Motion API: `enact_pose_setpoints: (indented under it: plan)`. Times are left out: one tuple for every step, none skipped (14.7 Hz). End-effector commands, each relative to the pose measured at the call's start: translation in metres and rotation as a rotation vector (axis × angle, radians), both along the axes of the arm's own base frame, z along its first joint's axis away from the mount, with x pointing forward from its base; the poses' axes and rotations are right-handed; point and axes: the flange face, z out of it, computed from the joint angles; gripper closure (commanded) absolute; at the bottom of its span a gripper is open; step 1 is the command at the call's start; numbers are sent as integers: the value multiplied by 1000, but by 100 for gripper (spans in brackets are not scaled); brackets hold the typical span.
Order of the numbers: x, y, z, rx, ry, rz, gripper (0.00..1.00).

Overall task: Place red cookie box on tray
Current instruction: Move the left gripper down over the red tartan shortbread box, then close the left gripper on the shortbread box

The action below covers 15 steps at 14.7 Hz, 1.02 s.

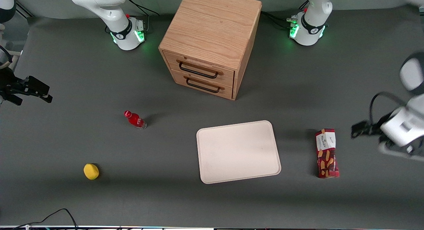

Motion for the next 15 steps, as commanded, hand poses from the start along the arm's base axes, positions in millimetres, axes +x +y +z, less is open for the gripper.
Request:
enact_pose_setpoints:
  plan:
    - [33, -21, -65, 10, -51, 41, 0]
    - [40, -23, -93, 13, -67, 38, 0]
    - [44, -26, -119, 10, -78, 32, 0]
    - [46, -26, -138, 15, -86, 25, 0]
    - [45, -24, -158, 35, -71, 11, 0]
    - [44, -22, -170, 58, -60, -2, 0]
    - [44, -22, -177, 67, -52, -10, 0]
    - [43, -22, -183, 67, -43, -10, 0]
    - [42, -22, -186, 68, -39, -12, 0]
    - [41, -22, -189, 67, -34, -12, 3]
    - [41, -22, -189, 68, -32, -12, 28]
    - [41, -21, -189, 68, -31, -12, 53]
    - [39, -21, -192, 71, -27, -15, 78]
    - [36, -22, -198, 78, -26, -23, 100]
    - [35, -20, -202, 81, -40, -21, 100]
